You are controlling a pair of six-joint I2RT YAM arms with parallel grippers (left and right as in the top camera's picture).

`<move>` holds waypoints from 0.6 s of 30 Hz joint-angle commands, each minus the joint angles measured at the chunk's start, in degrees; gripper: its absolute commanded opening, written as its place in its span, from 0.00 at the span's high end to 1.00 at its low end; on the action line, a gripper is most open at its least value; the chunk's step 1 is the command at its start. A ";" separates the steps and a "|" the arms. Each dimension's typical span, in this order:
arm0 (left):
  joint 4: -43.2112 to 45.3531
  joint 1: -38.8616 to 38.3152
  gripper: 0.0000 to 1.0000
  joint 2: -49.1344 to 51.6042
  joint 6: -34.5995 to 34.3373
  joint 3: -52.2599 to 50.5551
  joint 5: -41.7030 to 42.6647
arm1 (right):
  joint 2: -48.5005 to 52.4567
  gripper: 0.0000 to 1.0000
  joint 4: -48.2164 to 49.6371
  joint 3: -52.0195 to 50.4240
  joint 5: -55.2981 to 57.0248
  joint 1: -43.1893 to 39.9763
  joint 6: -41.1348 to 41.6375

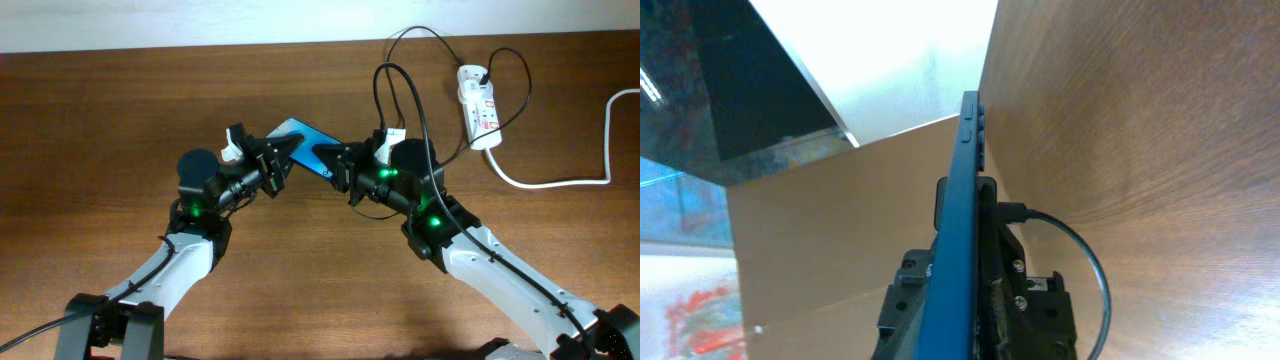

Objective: Plug charger to phone and switch on socket

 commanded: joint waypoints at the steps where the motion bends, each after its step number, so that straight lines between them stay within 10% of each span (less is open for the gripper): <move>1: 3.34 -0.28 1.00 -0.87 -1.31 1.09 -0.63 | 0.11 0.76 -1.16 -0.42 -1.05 1.70 1.07; 4: 3.32 -0.31 1.00 -0.87 0.85 1.09 -0.44 | 0.11 0.55 -1.16 -0.42 -1.03 1.68 1.07; 8: 2.86 0.00 1.00 -0.87 5.53 1.09 -0.24 | 0.11 0.02 -1.16 -0.39 -1.01 1.62 0.90; 18: -10.27 9.81 1.00 -0.87 24.52 1.09 7.67 | 0.09 0.02 -4.13 -0.39 1.29 -2.67 -14.64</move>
